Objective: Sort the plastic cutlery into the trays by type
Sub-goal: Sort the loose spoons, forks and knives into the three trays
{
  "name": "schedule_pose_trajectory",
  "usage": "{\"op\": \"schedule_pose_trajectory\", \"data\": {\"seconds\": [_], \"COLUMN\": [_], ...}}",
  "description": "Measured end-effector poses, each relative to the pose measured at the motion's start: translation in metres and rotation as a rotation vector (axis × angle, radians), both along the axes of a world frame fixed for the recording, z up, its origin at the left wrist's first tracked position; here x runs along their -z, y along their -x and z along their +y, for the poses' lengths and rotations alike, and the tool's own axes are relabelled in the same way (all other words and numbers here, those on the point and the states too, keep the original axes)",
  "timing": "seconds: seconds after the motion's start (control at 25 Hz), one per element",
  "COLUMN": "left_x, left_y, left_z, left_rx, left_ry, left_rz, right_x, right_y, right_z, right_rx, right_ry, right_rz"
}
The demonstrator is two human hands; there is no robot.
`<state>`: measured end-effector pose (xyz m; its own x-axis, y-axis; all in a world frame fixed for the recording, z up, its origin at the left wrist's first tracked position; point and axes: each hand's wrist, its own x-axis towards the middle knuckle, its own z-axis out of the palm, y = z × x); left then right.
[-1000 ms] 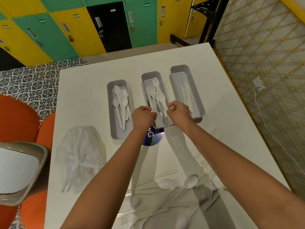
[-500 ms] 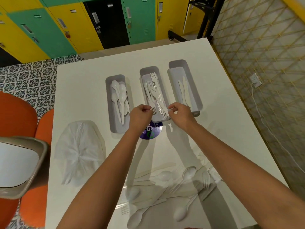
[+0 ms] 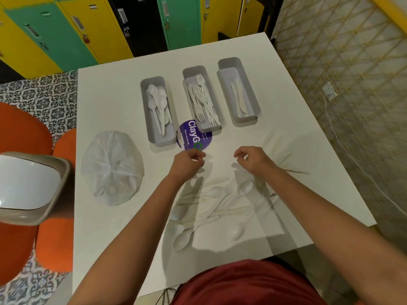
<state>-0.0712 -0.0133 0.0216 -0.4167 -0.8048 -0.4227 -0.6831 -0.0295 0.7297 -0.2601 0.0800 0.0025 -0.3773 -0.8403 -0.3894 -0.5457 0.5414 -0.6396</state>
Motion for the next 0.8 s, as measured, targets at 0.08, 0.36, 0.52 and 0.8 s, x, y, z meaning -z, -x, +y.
{"op": "schedule_pose_trajectory", "data": {"seconds": [0.08, 0.36, 0.52, 0.8], "left_x": [0.009, 0.040, 0.047, 0.053], "left_y": [-0.011, -0.037, -0.043, -0.045], "left_z": [0.016, 0.052, 0.060, 0.061], "left_rx": [0.084, 0.219, 0.288, 0.298], "left_ry": [0.036, 0.227, 0.265, 0.316], "left_rz": [-0.068, -0.374, -0.428, -0.434], "right_x": [0.001, 0.011, 0.015, 0.020], "right_y": [-0.005, -0.024, -0.029, -0.031], "right_z": [0.018, 0.058, 0.070, 0.072], "right_rx": [-0.059, -0.320, -0.306, -0.293], "right_ry": [-0.063, -0.273, -0.253, -0.203], "right_rz": [0.007, 0.268, 0.330, 0.419]}}
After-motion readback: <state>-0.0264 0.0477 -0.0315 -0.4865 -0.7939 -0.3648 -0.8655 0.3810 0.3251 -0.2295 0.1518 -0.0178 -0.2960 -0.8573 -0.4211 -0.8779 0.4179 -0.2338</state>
